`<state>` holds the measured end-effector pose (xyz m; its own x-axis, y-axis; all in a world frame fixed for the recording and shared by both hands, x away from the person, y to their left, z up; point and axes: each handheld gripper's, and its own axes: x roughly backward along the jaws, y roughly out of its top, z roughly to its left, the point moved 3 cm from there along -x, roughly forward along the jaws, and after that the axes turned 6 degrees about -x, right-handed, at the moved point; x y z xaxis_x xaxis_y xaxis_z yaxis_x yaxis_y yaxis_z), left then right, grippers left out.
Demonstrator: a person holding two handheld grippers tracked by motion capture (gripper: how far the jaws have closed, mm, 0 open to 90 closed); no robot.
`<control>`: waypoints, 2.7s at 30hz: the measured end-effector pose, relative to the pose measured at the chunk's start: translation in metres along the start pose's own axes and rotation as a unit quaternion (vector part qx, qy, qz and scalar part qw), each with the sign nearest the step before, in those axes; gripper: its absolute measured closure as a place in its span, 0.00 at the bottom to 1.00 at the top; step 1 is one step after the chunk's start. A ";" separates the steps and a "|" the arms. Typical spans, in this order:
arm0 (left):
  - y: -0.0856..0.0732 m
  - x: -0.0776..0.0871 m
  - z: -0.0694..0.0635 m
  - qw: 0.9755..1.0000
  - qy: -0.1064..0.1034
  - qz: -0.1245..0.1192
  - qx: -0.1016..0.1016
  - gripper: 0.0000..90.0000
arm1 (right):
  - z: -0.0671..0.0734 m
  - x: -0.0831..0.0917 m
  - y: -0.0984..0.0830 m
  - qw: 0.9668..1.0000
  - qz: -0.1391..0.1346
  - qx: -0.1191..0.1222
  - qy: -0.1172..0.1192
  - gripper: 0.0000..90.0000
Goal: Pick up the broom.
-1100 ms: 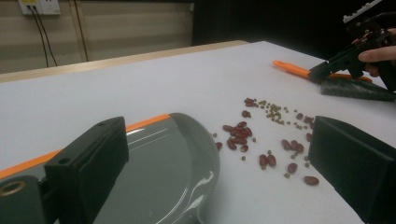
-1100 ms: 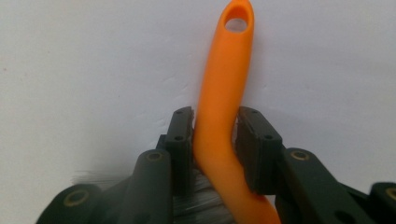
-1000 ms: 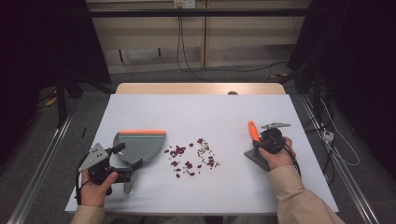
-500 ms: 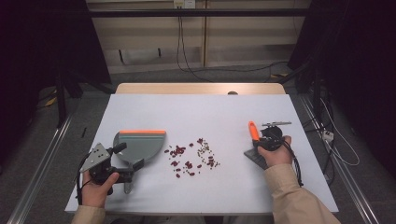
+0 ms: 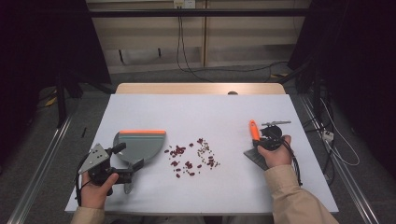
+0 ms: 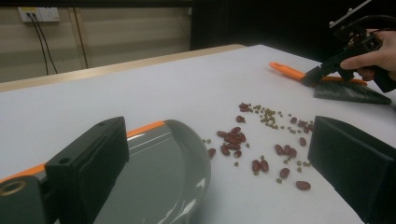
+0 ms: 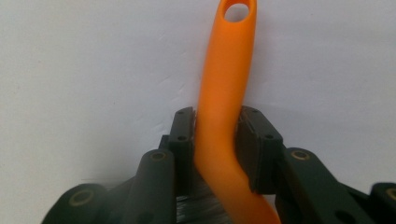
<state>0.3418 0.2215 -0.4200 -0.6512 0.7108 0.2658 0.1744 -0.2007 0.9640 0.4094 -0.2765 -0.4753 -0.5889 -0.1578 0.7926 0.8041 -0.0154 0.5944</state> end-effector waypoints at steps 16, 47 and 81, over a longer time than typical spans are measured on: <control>0.010 -0.001 -0.003 1.000 -0.004 -0.009 0.015 0.05 | 0.006 0.019 0.007 0.999 -0.029 0.005 0.043 0.79; 0.051 -0.046 -0.042 0.998 -0.062 -0.006 -0.012 0.05 | 0.046 0.070 0.033 0.965 -0.175 -0.005 0.195 0.80; 0.079 -0.101 -0.086 0.994 -0.109 -0.008 -0.004 0.05 | 0.104 0.099 0.052 0.941 -0.225 0.015 0.253 0.80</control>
<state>0.3578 0.0755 -0.3718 -0.4790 0.8427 0.2457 0.1578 -0.1926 0.9685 0.3847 -0.1899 -0.3520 -0.7491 -0.5917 0.2979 0.4756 -0.1673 0.8636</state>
